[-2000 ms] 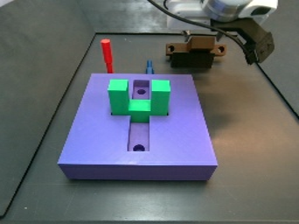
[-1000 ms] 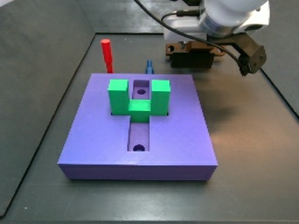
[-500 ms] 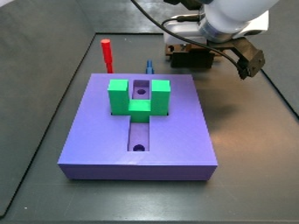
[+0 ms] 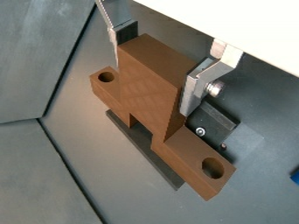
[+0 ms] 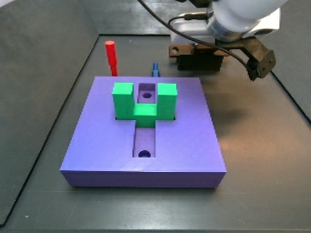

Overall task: Pick up the brown object. Move up. Place the brown object on the fixture. Regrasp the brown object. Move to above the board. Insert the brown object.
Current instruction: Regrasp the brown object, then move to above the board.

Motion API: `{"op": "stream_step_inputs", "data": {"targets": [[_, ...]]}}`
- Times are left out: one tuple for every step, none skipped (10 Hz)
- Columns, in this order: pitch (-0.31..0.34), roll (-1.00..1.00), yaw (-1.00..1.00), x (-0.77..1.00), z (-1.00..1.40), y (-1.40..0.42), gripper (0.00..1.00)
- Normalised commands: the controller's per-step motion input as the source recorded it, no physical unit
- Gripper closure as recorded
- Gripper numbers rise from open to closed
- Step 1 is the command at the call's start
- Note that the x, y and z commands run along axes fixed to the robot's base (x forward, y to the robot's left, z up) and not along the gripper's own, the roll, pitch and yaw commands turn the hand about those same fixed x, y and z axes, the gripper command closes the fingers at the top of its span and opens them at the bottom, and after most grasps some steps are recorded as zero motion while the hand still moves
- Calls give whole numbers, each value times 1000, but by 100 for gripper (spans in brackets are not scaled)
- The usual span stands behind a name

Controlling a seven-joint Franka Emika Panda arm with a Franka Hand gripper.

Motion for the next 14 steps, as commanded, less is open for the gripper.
{"op": "stream_step_inputs", "data": {"targets": [[0, 0, 0, 0, 0, 0, 100], [0, 0, 0, 0, 0, 0, 100], [0, 0, 0, 0, 0, 0, 100], [0, 0, 0, 0, 0, 0, 100], [0, 0, 0, 0, 0, 0, 100], [0, 0, 0, 0, 0, 0, 100], [0, 0, 0, 0, 0, 0, 100], [0, 0, 0, 0, 0, 0, 100], [0, 0, 0, 0, 0, 0, 100], [0, 0, 0, 0, 0, 0, 100], [0, 0, 0, 0, 0, 0, 100], [0, 0, 0, 0, 0, 0, 100], [0, 0, 0, 0, 1400, 0, 100], [-13, -19, -52, 0, 1400, -21, 100]]}}
